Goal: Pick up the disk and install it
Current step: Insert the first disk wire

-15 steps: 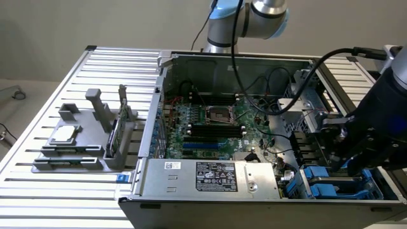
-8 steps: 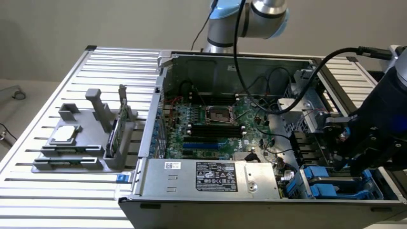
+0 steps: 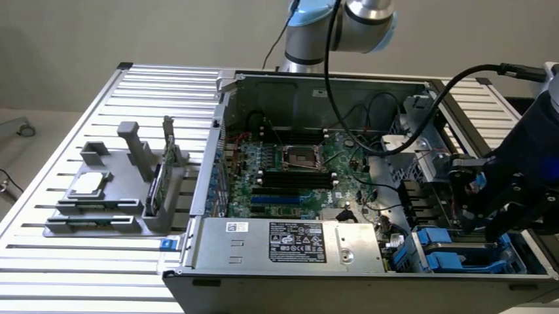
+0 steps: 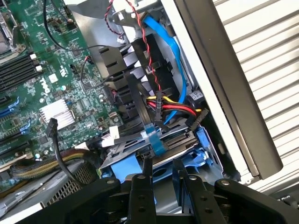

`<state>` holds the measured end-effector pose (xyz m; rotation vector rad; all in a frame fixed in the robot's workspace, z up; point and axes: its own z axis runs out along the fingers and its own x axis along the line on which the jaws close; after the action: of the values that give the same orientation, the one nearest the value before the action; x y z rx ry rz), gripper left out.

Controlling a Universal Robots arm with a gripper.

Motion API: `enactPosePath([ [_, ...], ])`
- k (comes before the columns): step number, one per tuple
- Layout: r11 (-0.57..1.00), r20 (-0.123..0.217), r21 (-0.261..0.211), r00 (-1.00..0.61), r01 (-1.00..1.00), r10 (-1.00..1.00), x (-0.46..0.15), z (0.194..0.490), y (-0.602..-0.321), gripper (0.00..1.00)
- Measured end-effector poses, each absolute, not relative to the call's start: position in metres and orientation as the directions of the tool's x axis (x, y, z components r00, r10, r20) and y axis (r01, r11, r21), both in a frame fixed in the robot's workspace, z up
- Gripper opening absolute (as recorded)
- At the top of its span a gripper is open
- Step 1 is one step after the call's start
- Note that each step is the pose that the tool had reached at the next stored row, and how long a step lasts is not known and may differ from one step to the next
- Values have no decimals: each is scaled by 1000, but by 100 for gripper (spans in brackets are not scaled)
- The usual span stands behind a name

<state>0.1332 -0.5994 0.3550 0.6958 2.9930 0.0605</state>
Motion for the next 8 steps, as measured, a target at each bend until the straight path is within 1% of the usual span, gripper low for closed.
enactPosePath([
  [8,877,-58,55,-875,477,480,139,355,-599,31],
])
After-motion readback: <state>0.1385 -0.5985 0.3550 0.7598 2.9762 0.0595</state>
